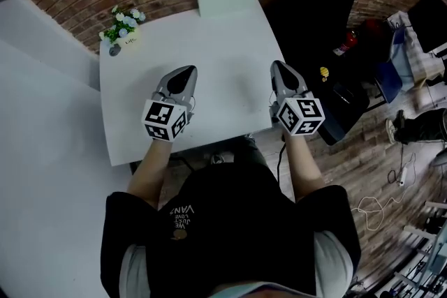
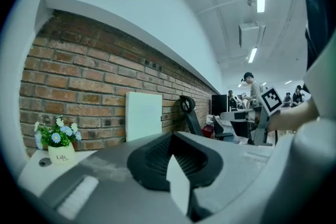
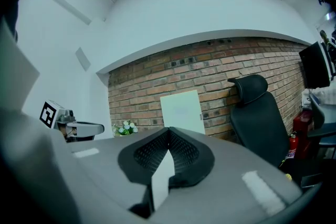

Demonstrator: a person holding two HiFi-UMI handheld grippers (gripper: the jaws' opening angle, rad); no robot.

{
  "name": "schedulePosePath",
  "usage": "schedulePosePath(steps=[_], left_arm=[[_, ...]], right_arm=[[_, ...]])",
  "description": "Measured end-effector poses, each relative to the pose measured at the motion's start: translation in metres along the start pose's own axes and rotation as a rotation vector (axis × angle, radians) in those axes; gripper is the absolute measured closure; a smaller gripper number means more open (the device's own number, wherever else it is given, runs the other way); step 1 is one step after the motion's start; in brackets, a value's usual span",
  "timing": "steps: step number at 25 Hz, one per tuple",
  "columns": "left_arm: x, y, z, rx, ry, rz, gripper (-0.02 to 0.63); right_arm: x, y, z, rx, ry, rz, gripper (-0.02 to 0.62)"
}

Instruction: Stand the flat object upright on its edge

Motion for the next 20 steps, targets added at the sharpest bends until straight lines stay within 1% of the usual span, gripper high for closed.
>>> schedulePosePath(steps=[9,20], left_arm=[[0.015,-0.016,-0.012,0.034,0.006,0.005,0.606],[0.036,-0.039,-0.015,0.088,0.04,0.027,0.606]], right_arm=[[0.017,-0.017,0.007,-0.013,-0.009,0.035,0.597],[0.025,-0.043,0.014,-0.037,-0.018,0.092,0.597]])
Point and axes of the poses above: the fingertips, and each gripper's own axes: x backward along the fingers, z to its left, y out of its top, the point moved 5 cm from there along x, backward along the fingers, and after that the axes turned 5 degrees about -y, right-handed, at the moved point
